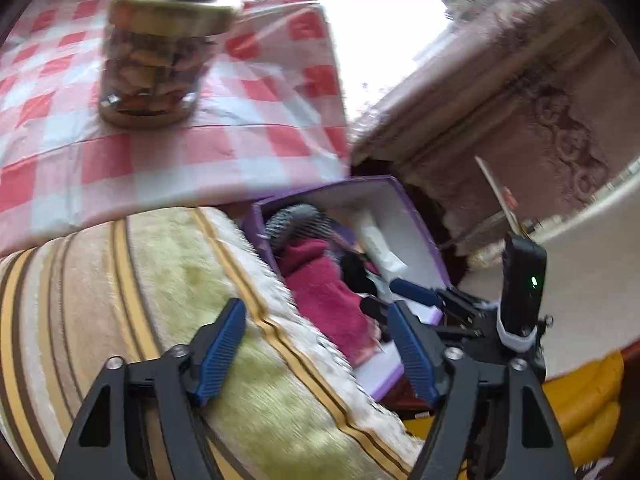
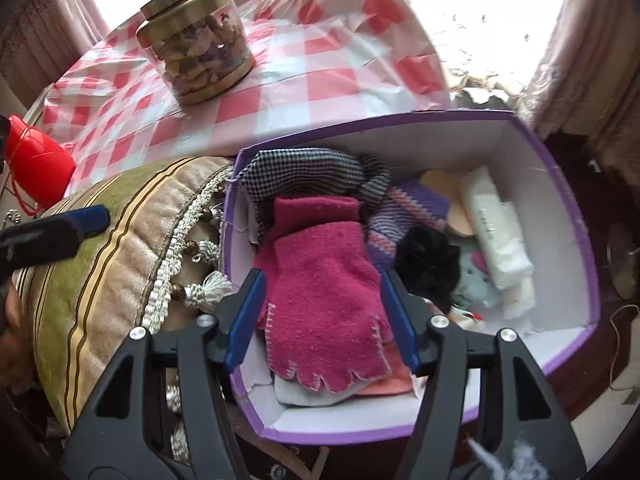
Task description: Organize soft objects
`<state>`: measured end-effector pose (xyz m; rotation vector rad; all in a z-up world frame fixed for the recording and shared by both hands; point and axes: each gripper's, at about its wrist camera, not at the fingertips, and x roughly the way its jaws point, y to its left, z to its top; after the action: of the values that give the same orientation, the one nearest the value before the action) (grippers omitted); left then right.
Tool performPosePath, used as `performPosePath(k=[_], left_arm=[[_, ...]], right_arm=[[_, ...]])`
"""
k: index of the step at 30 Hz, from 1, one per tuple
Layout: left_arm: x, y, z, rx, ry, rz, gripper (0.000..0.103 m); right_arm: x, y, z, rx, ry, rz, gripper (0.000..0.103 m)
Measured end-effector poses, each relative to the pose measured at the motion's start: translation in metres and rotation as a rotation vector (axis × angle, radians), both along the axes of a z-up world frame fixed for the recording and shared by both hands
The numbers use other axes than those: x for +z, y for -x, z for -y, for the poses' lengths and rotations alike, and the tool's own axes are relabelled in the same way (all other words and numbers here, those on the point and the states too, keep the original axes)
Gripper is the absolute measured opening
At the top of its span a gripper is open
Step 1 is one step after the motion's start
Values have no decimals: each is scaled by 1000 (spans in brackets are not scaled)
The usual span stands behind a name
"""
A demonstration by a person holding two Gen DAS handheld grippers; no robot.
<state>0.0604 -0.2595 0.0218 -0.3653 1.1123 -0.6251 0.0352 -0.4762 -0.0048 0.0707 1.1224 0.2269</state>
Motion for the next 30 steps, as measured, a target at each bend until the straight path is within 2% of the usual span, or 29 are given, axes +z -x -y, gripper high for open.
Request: performPosePath(k=[2,3,7,11,16,18,21,30], left_arm=[[2,7,11,-65,28,4,85],[1,9,17,-80,15,10,88],[-4,13,32,-87,-58,19,91],[-4,14,37,-86,-66,22,97],[-7,14,37,-60,-85,18,98],[-10,12,36,-50,-59,11,102],[-11,10,35,-39,-49,3,102],[-15,8,47,-60,-121,10,102]], right_arm=[[11,12,7,-40,15,5,69],[15,16,10,-55,22,9,70],[31,40,21,-105,78,29,73],[39,53,26,-136,105,34,74],[45,58,25,-145,151,50,74],[47,59,24,-149,161,59,74],[48,59,24,-153,166,68,74],[47,56,27,-171,172,66,74]])
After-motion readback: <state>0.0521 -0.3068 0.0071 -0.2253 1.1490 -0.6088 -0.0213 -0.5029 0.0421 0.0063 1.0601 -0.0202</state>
